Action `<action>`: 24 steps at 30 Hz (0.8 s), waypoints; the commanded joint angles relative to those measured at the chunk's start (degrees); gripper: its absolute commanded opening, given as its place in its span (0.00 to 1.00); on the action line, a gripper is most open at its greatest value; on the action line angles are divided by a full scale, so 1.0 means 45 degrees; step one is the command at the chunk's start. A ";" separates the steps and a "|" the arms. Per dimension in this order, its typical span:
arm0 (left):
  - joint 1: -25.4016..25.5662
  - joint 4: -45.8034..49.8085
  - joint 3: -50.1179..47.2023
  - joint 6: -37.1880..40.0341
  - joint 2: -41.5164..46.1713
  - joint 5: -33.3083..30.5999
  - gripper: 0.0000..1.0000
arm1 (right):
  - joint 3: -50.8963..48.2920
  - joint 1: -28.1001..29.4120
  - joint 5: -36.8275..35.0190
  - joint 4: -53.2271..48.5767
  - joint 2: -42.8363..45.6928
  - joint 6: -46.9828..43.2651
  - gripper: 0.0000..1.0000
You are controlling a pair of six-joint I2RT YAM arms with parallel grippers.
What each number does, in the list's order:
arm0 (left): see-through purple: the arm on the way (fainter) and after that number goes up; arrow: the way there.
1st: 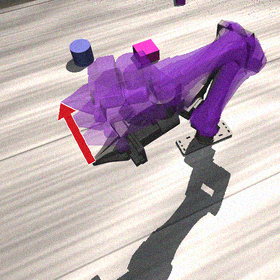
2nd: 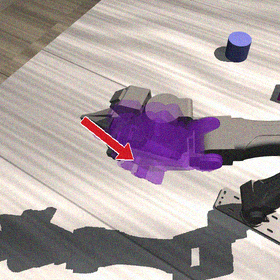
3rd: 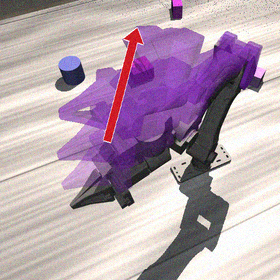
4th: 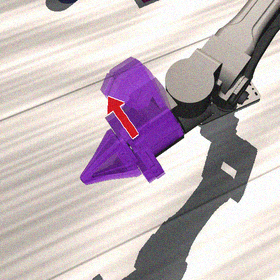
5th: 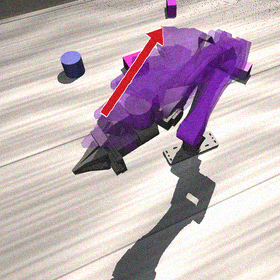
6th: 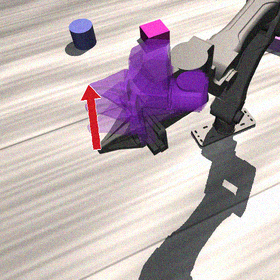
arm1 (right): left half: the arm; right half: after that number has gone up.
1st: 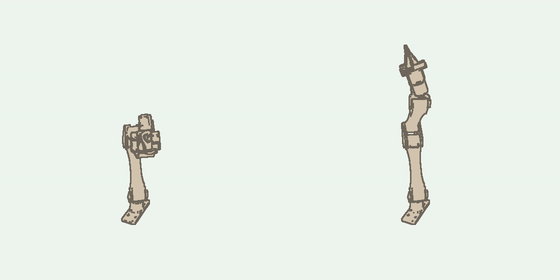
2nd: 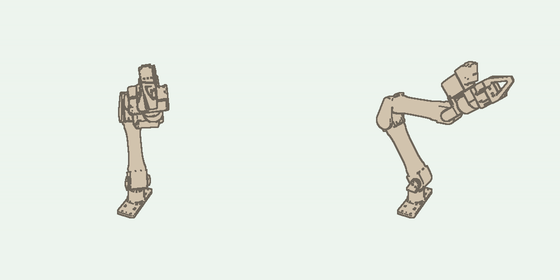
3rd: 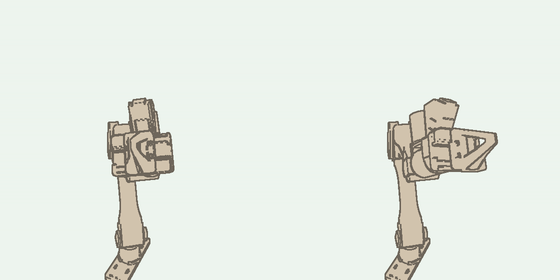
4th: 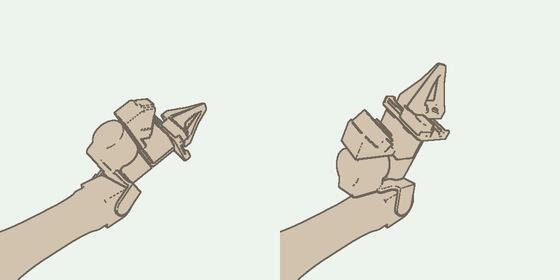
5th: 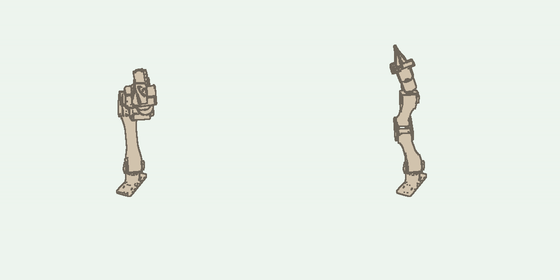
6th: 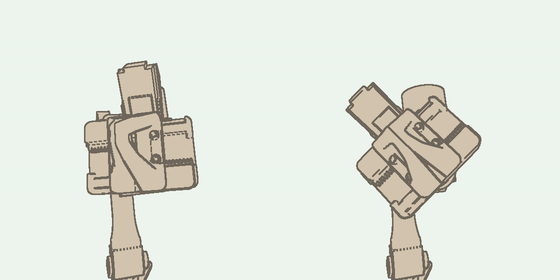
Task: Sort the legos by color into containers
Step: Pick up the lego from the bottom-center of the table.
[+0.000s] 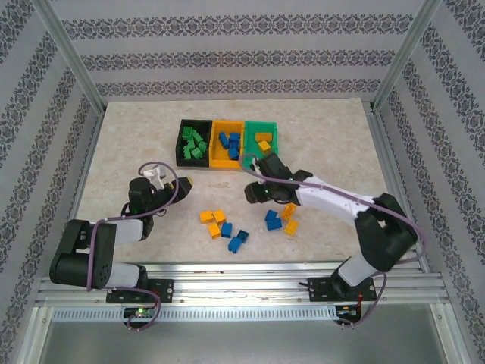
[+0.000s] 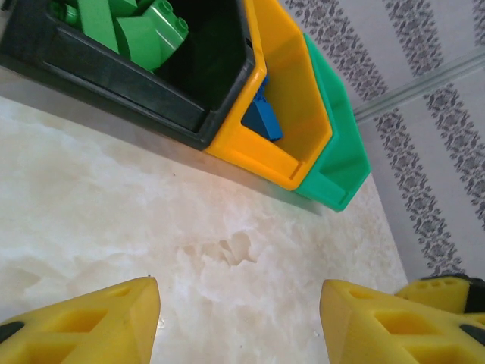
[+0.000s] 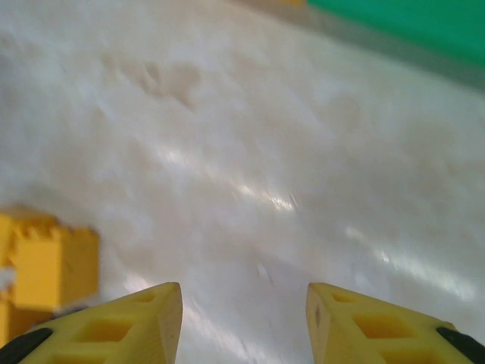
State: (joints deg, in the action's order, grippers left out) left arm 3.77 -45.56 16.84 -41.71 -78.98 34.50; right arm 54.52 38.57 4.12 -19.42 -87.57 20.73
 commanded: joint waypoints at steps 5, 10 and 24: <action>0.0874 0.0630 0.0515 0.0844 0.0088 -0.0547 0.58 | -0.2992 0.0310 -0.0932 -0.0936 0.2970 0.1467 0.51; 0.1460 0.1208 0.0730 0.1272 0.0273 -0.0857 0.58 | -0.3851 0.0763 -0.1001 -0.1056 0.3391 0.2104 0.55; 0.2042 0.1883 0.0984 0.1731 0.0634 -0.1241 0.58 | -0.3004 0.1608 -0.2219 -0.1413 0.1206 0.2121 0.59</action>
State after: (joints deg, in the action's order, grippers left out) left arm 12.05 -38.15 19.88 -35.51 -77.08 29.47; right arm 39.64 44.93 -3.77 -24.45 -80.44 29.69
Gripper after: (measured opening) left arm 0.577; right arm 0.590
